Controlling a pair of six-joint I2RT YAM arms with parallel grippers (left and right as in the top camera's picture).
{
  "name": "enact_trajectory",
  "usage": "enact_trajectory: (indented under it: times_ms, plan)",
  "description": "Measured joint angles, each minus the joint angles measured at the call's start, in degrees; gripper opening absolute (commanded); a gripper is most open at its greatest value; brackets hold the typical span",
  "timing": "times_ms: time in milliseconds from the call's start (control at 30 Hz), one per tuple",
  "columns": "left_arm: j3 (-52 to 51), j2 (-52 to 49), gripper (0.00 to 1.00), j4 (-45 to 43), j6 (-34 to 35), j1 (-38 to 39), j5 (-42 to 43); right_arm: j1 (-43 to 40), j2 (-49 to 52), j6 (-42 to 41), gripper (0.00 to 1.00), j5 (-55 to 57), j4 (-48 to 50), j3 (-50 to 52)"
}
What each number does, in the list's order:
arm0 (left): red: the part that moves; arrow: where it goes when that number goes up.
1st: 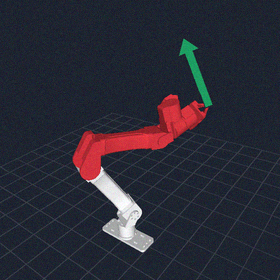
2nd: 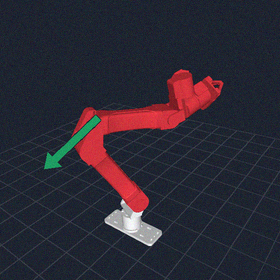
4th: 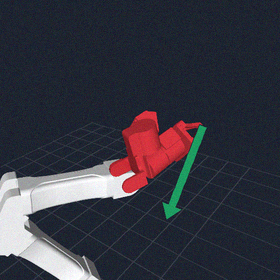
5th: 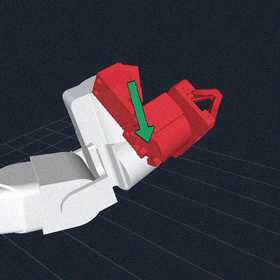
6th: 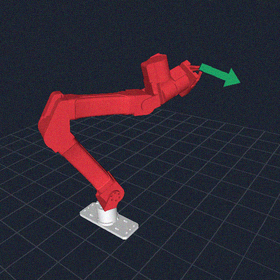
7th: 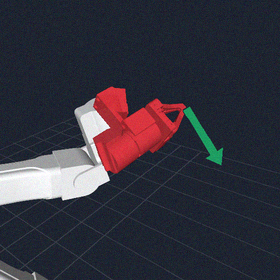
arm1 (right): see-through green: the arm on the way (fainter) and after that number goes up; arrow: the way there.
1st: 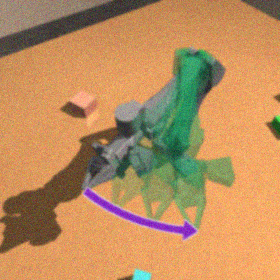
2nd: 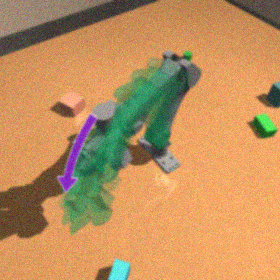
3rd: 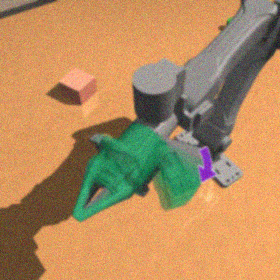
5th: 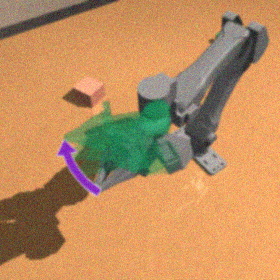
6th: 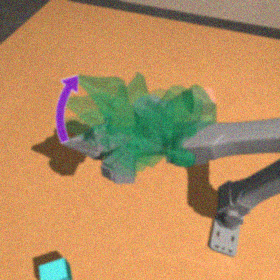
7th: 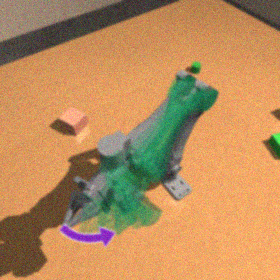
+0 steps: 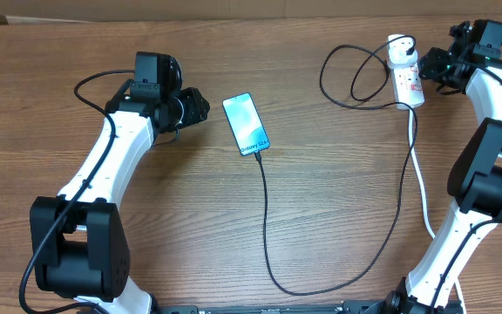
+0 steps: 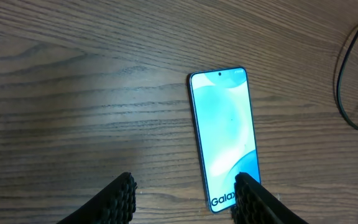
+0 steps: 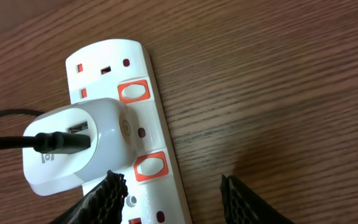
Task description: Plug charger to phone and switch on socket
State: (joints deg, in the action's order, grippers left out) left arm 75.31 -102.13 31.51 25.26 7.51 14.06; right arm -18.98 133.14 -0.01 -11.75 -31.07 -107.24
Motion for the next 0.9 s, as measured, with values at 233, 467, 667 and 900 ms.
enact_trajectory:
  times_ms: [233,467,667,900]
  plan:
    - [0.0,0.0,0.48,0.0,0.0,0.0,0.0,0.0,0.2,0.0,0.51,0.0,-0.2,0.0]
    - [0.0,0.0,0.48,0.0,0.0,0.0,0.0,0.3,1.3,0.0,0.52,0.0,-0.4,0.0]
    - [0.0,0.0,0.48,0.0,0.0,0.0,0.0,0.4,1.6,0.0,0.52,0.0,-0.4,0.0]
    - [0.0,0.0,0.49,0.0,0.0,0.0,0.0,0.4,1.6,0.0,0.52,0.2,0.5,0.0]
